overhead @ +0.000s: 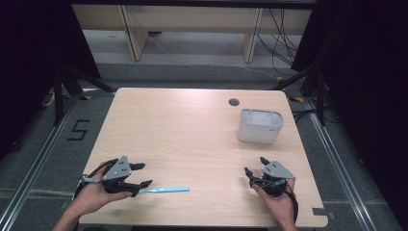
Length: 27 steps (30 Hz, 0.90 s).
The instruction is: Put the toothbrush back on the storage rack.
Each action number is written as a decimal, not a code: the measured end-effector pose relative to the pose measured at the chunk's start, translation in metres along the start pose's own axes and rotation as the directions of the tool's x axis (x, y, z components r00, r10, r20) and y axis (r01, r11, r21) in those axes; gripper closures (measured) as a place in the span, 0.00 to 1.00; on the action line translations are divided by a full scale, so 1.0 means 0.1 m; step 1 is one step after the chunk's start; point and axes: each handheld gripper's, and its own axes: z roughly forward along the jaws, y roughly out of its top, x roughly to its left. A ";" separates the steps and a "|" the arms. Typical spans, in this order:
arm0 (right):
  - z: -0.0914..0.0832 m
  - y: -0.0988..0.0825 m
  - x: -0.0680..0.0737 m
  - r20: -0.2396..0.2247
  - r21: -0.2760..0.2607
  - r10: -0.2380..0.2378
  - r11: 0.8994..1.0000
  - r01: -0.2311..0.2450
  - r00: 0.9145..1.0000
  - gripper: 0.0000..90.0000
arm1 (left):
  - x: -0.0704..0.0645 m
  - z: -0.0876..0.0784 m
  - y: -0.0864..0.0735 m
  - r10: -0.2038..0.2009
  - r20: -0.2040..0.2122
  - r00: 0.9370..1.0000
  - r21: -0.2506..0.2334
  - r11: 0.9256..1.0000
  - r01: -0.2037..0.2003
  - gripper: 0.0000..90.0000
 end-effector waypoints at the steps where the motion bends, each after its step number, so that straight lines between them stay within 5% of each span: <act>1: 0.00 0.00 0.00 -0.001 0.001 0.001 1.000 -0.001 1.000 0.33 | -0.01 0.03 0.02 0.018 0.034 0.999 0.027 0.999 -0.019 0.43; 3: 0.00 0.00 0.00 0.000 0.007 0.010 1.000 -0.010 1.000 0.33 | -0.02 0.09 0.07 0.060 0.078 0.995 0.094 0.993 -0.068 0.45; 5: 0.01 0.01 0.00 -0.008 0.018 0.005 1.000 -0.005 1.000 0.33 | -0.03 0.17 0.12 0.099 0.121 0.988 0.162 0.980 -0.118 0.48; 6: 0.01 0.00 0.01 -0.017 0.028 0.012 1.000 -0.012 1.000 0.33 | -0.02 0.22 0.17 0.150 0.170 0.974 0.244 0.951 -0.189 0.49; 8: 0.01 0.01 0.00 -0.018 0.029 -0.009 1.000 0.010 1.000 0.33 | -0.03 0.27 0.18 0.137 0.178 0.975 0.251 0.951 -0.179 0.49; 11: 0.02 0.01 0.00 -0.027 0.036 -0.023 0.999 0.024 0.999 0.33 | -0.03 0.36 0.24 0.123 0.213 0.969 0.304 0.935 -0.185 0.51; 12: 0.02 0.01 0.02 -0.023 0.052 0.006 0.999 -0.005 1.000 0.33 | -0.03 0.41 0.27 0.118 0.223 0.968 0.332 0.924 -0.190 0.54; 13: 0.02 0.01 0.02 -0.023 0.052 0.006 0.999 -0.005 1.000 0.33 | -0.03 0.41 0.27 0.118 0.223 0.968 0.332 0.924 -0.190 0.54; 14: 0.03 0.01 0.00 -0.026 0.048 -0.019 0.999 0.020 0.999 0.33 | -0.02 0.43 0.28 0.111 0.231 0.967 0.353 0.916 -0.190 0.54; 16: 0.03 0.01 0.02 -0.037 0.065 0.013 0.998 -0.010 0.999 0.33 | -0.01 0.46 0.31 0.121 0.244 0.962 0.400 0.891 -0.214 0.55; 18: 0.04 0.02 0.00 -0.029 0.055 -0.026 0.998 0.027 0.999 0.33 | -0.01 0.50 0.33 0.119 0.260 0.958 0.444 0.866 -0.228 0.55; 19: 0.04 0.02 0.00 -0.029 0.055 -0.026 0.998 0.027 0.999 0.33 | 0.01 0.52 0.35 0.133 0.272 0.953 0.474 0.843 -0.253 0.55; 22: 0.04 0.02 0.02 -0.036 0.060 -0.011 0.998 0.014 0.999 0.33 | 0.00 0.57 0.40 0.118 0.275 0.954 0.528 0.811 -0.253 0.57; 24: 0.04 0.02 0.02 -0.035 0.060 -0.015 0.998 0.017 0.999 0.33 | 0.00 0.61 0.42 0.130 0.285 0.950 0.543 0.795 -0.272 0.59; 27: 0.05 0.02 0.01 -0.039 0.059 -0.018 0.998 0.020 0.999 0.34 | -0.02 0.66 0.46 0.150 0.304 0.941 0.572 0.761 -0.307 0.62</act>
